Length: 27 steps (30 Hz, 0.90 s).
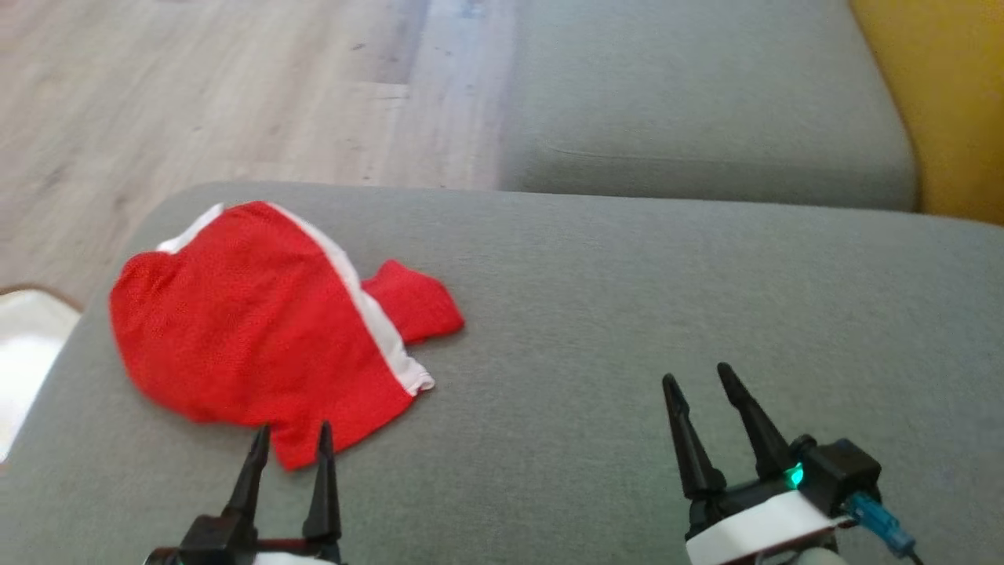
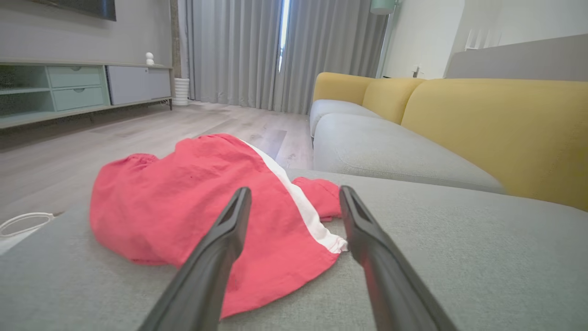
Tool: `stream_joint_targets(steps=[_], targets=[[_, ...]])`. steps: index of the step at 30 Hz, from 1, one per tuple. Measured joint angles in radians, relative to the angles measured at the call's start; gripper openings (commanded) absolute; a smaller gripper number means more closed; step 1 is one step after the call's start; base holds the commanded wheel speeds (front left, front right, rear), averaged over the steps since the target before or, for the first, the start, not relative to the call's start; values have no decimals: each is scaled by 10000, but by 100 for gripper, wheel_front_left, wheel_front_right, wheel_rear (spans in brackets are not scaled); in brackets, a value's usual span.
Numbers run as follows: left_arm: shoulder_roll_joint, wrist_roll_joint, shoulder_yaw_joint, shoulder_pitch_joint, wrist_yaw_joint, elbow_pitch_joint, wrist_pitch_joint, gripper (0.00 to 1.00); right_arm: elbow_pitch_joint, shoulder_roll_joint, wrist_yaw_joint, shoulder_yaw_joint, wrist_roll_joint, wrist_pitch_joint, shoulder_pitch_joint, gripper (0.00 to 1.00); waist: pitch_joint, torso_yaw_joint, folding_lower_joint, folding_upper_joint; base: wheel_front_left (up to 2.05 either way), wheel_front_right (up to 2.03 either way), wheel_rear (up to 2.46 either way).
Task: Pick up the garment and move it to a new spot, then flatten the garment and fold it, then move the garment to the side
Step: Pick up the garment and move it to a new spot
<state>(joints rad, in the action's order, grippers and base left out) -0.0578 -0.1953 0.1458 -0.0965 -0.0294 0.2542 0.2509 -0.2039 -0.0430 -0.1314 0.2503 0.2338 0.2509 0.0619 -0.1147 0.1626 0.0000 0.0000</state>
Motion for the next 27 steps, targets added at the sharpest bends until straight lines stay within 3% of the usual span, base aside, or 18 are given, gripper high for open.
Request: stream_joint_targets(steps=[11, 23, 27], targets=[[-107, 207, -449, -392, 90, -127, 0, 100, 13, 0, 0, 723, 393, 0, 154, 100, -262, 1249, 0, 0, 0, 0, 0], [-155, 221, -652, -553, 88, -305, 0, 100, 23, -2, 0, 918, 464, 0, 335, 100, -241, 1400, 0, 0, 0, 0, 0], [-491, 393, -671, -329, -140, -286, -6, 100, 36, -2, 0, 953, 460, 0, 313, 100, -53, 1276, 0, 0, 0, 0, 0]])
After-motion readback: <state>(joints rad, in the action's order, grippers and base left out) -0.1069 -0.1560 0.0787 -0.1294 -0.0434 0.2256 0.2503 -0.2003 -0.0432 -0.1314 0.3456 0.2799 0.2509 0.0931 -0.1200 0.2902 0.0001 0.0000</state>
